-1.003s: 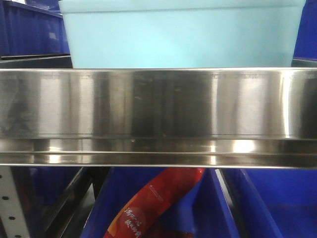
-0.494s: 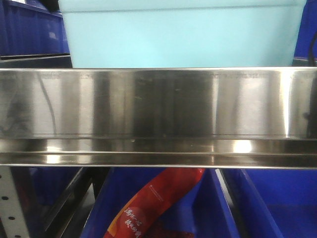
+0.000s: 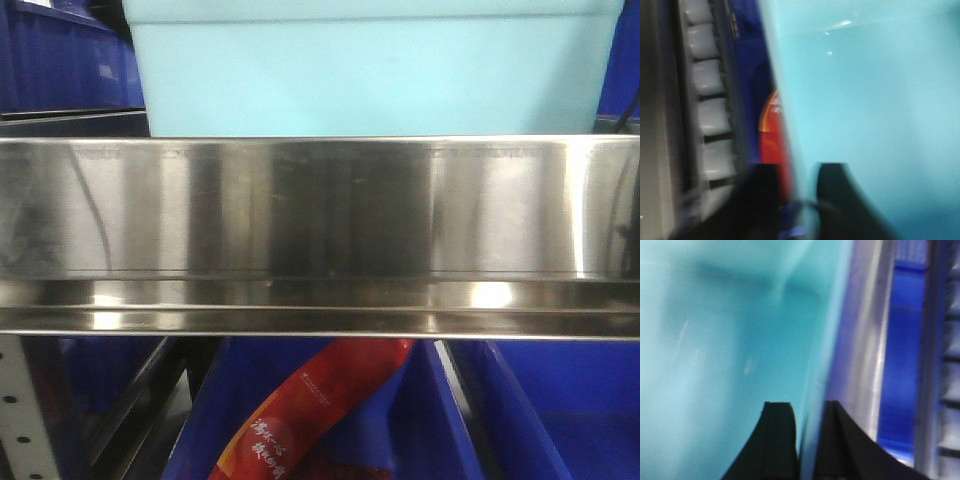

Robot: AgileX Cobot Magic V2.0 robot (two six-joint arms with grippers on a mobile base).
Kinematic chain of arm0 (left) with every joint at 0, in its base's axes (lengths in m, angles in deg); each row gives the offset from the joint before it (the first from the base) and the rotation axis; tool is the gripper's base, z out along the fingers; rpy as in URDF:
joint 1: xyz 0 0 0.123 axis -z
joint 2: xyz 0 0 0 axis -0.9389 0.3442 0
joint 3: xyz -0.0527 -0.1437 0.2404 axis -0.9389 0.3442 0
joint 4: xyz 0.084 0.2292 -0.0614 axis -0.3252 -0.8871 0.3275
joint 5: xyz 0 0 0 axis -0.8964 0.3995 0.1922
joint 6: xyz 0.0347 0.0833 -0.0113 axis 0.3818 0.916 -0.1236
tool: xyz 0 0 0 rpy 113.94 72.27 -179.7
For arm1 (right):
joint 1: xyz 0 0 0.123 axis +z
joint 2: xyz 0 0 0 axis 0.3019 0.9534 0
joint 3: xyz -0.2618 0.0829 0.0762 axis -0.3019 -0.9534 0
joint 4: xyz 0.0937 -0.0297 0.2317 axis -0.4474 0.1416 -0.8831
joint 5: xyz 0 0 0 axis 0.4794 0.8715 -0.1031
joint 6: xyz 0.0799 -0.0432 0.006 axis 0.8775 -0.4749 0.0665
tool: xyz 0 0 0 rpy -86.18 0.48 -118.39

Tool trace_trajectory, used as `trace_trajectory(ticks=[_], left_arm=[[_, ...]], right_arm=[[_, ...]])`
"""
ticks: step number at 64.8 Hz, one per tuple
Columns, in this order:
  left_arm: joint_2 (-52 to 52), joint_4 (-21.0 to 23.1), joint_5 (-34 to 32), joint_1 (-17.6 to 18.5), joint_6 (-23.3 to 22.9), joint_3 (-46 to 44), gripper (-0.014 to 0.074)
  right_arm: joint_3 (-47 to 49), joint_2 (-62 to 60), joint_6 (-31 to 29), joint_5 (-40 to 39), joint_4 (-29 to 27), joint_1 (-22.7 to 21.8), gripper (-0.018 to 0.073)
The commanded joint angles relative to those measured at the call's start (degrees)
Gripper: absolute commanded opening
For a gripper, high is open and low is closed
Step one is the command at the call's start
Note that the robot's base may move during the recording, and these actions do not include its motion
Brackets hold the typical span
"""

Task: Fetch blue bin and place on conveyor start
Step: 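Lift the turquoise bin up off the shelf with both grippers, then hold the bin with both grippers and back away from the shelf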

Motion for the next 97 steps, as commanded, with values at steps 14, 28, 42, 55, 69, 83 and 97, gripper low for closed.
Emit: trace_trajectory(ticks=[14,28,42,55,69,83,97], left_arm=[[-1.1,-1.1,-0.1,0.0,0.0,-0.6,-0.0111],[-6.8,-1.2,1.4,0.9,0.0,-1.0,-0.0111],[-16.4,-1.8,2.8,2.7,0.0,-1.0,-0.0111],[-23.1,-1.9,4.8,3.6,0.0,-1.0,-0.0111],[-27.8,-2.0,4.8,3.6,-0.4,-1.0,-0.0111],[-27.8,-2.0,4.8,3.6,-0.4,-1.0,-0.0111],[-27.4,-2.0,4.8,3.6,-0.4,-1.0,-0.0111]], right_arm=[[0.5,-1.5,-0.6,-0.2,1.5,-0.1,-0.0152],[0.5,-8.7,-0.6,-0.2,1.6,-0.1,-0.0152],[0.5,-19.0,-0.6,0.1,1.6,1.2,-0.0152],[0.5,-25.6,-0.6,0.7,0.4,1.7,-0.0152],[0.5,-30.0,-0.6,3.6,0.3,1.7,-0.0152],[0.5,-30.7,-0.6,3.6,0.3,1.7,-0.0152],[0.5,-30.7,-0.6,3.1,0.3,1.7,-0.0152]])
